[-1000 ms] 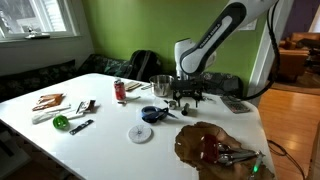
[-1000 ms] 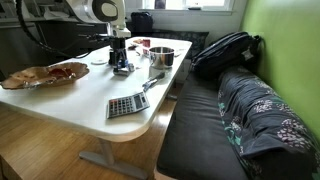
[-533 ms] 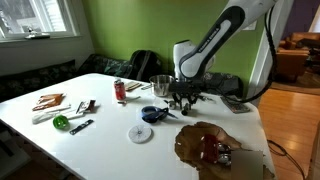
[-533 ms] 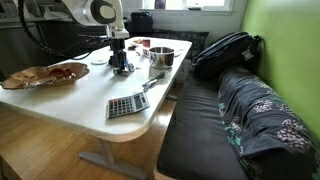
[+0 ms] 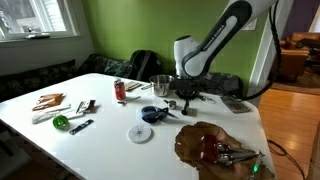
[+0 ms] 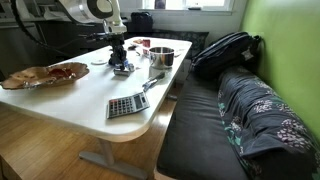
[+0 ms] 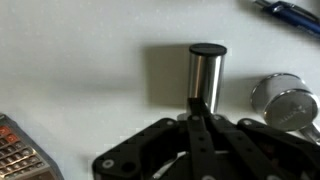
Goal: Put the salt shaker on the wooden tray
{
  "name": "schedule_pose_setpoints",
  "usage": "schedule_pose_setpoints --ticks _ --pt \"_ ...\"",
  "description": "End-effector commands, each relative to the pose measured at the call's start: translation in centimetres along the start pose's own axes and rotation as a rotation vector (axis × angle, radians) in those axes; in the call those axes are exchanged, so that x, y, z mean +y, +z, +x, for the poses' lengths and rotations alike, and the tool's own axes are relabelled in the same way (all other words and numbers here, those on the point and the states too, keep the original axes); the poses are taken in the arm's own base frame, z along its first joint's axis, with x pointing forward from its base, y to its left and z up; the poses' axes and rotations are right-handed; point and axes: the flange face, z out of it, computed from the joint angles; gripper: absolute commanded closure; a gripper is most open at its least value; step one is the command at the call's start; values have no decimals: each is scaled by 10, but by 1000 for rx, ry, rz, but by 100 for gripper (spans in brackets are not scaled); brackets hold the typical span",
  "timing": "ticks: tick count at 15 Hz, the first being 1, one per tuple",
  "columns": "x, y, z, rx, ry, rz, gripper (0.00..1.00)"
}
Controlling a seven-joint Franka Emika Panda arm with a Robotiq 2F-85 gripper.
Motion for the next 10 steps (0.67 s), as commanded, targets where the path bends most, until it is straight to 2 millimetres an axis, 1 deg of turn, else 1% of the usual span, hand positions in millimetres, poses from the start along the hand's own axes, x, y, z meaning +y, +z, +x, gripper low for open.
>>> schedule_pose_setpoints --ticks 1,5,7,10 --pt "13 -1 -7 17 10 -31 72" --pt "15 -3 -8 -6 25 -2 44" --pt "14 1 -9 -9 18 -13 29" --pt "8 14 -14 -14 15 -27 5"
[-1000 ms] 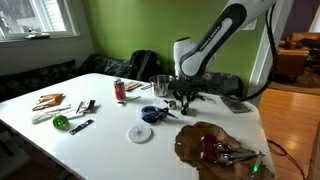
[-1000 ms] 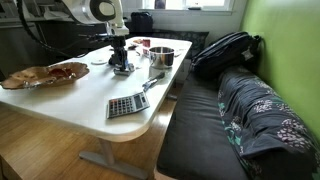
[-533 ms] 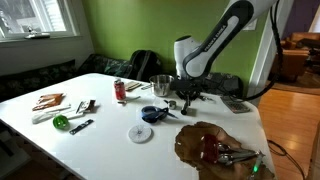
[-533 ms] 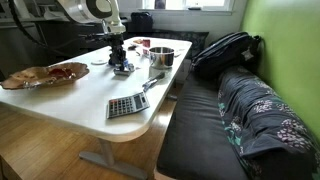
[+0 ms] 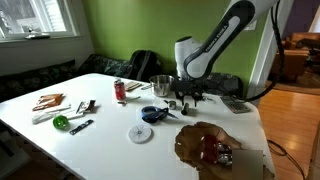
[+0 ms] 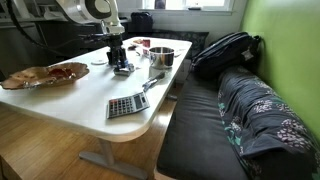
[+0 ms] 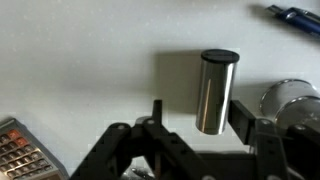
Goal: Put the salt shaker on the wooden tray
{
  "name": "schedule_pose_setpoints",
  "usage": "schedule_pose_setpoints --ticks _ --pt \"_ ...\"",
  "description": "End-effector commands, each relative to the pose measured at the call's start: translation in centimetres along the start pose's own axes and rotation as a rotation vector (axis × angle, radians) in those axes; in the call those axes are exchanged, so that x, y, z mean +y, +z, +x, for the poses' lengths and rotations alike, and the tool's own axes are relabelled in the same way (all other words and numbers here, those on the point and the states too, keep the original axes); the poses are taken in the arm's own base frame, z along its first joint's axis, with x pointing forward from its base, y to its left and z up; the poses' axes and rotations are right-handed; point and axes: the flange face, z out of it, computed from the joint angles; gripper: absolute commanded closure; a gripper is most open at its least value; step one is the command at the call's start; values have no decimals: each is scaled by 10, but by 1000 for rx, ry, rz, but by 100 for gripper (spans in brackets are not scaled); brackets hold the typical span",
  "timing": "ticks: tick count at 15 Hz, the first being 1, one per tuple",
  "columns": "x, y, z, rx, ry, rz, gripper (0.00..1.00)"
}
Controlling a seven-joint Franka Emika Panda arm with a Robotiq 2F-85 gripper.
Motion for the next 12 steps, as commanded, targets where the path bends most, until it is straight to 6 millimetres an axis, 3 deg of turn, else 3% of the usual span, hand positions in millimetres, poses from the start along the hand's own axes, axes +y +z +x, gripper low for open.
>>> schedule_pose_setpoints --ticks 1,3,4,6,12 --pt "0 15 -9 -19 5 -9 1" --pt "-3 23 -14 -29 5 -19 0" --pt "-3 25 -15 -31 5 -22 20" --pt "-4 30 -17 -35 3 -29 27" --pt "-5 34 -17 -33 14 -35 73"
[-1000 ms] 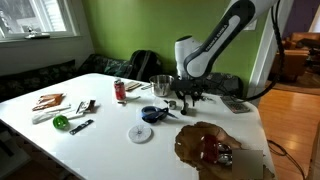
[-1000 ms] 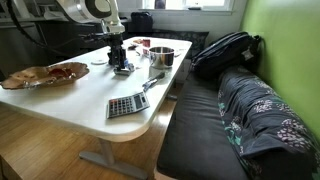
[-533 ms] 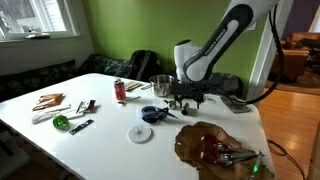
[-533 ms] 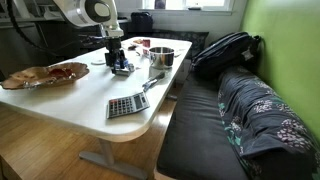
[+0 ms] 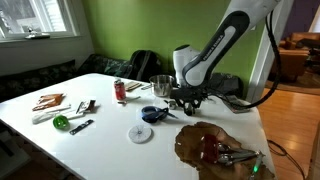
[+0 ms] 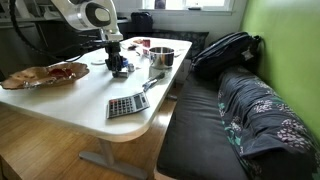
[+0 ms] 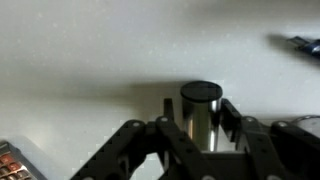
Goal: Put the salt shaker on the wooden tray
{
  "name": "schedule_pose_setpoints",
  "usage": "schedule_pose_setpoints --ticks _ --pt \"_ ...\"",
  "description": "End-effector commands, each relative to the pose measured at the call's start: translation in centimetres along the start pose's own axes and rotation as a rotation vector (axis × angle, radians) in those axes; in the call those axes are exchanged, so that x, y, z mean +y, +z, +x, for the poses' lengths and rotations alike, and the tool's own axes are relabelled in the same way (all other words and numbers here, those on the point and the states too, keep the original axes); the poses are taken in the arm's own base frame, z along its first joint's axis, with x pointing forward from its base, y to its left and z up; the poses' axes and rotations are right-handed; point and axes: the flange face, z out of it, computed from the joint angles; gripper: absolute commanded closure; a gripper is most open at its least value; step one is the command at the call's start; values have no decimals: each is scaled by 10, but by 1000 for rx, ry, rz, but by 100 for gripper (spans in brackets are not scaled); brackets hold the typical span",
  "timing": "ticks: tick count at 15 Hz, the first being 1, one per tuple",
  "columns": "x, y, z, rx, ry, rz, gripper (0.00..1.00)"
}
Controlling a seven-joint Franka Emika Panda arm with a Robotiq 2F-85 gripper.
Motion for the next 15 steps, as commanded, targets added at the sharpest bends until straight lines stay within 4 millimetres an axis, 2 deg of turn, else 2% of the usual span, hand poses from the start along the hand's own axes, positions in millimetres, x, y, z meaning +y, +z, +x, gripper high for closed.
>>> schedule_pose_setpoints --ticks 1,2,3,5,8,11,13,15 --pt "-1 4 1 -3 30 -4 82" --pt "1 2 0 4 38 -11 89" --pt "2 0 0 6 44 -15 89" --pt "15 -17 -1 19 63 -51 89" --pt "42 -59 4 58 82 -80 89" --pt "74 -101 -4 36 -4 -86 89" --pt "93 -127 -21 21 -63 -73 89" --pt "107 -148 -55 30 -138 -56 89"
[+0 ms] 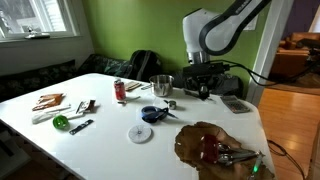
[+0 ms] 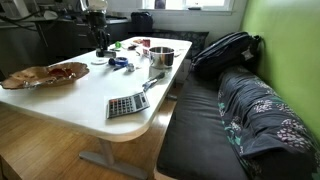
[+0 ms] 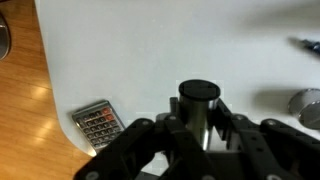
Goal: Put the salt shaker on the wooden tray
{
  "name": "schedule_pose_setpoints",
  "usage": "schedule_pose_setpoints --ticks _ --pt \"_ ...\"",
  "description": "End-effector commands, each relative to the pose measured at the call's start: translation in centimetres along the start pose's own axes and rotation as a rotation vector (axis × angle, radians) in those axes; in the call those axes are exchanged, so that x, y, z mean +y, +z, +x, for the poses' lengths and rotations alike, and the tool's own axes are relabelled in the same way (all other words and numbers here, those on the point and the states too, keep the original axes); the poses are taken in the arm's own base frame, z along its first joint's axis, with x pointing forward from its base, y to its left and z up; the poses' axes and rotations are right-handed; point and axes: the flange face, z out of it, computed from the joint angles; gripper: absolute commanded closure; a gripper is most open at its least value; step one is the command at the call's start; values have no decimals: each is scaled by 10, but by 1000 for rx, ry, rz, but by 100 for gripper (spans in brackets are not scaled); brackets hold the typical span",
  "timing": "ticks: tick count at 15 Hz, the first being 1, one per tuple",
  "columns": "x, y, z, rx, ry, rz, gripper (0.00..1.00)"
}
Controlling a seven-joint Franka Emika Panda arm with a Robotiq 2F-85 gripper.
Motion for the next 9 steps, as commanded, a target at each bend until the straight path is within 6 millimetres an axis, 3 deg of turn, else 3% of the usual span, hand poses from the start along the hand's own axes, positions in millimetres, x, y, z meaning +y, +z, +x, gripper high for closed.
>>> schedule_pose_setpoints --ticks 1,5,6,7,9 --pt "42 -35 -66 18 -131 21 89" --pt "67 -51 -151 63 -293 35 89" --pt "44 -48 -126 27 -240 36 64" --pt "50 -50 -145 33 -272 37 64" --pt "59 -52 -158 41 -294 38 64"
